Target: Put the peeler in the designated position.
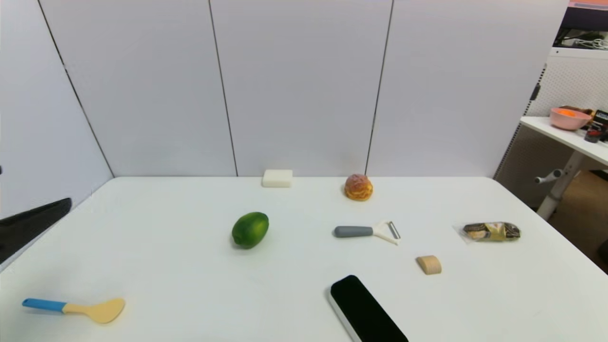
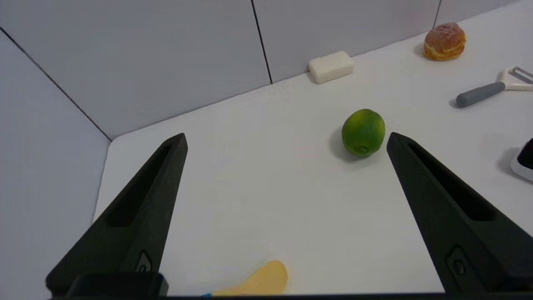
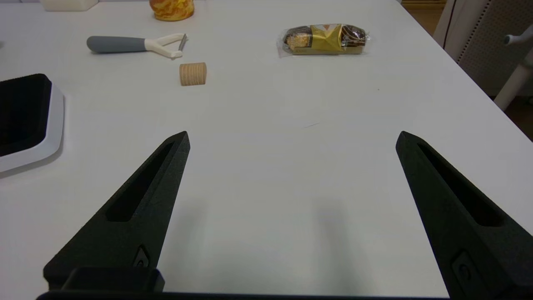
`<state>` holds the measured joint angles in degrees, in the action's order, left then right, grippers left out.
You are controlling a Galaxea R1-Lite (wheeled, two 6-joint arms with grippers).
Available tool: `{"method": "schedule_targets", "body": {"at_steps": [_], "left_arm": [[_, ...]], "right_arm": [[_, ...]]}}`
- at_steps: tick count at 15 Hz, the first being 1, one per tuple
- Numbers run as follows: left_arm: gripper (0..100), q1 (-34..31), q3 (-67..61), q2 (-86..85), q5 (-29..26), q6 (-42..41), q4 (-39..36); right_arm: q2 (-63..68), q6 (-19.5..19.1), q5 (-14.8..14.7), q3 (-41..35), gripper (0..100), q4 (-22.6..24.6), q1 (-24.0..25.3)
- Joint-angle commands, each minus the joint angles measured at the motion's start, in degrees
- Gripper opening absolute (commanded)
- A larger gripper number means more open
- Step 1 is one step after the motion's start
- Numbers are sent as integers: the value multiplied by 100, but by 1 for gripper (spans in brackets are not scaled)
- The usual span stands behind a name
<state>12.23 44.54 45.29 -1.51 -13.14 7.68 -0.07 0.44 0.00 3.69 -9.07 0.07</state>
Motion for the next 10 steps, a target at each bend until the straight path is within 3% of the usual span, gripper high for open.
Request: {"method": "schedule_targets", "body": {"at_steps": [1,8,10], "left_arm": [[100,-247,-1123,-1831,-16,259,-214],[100,-950,-2204,-2982,-7,602,-214],[100,-977,-2767,-3114,2,611,-531]], "right_arm": [[7,0,0,0,100,-7,1],[7,0,0,0,100,-7,1],[7,0,0,0,100,-7,1]]}}
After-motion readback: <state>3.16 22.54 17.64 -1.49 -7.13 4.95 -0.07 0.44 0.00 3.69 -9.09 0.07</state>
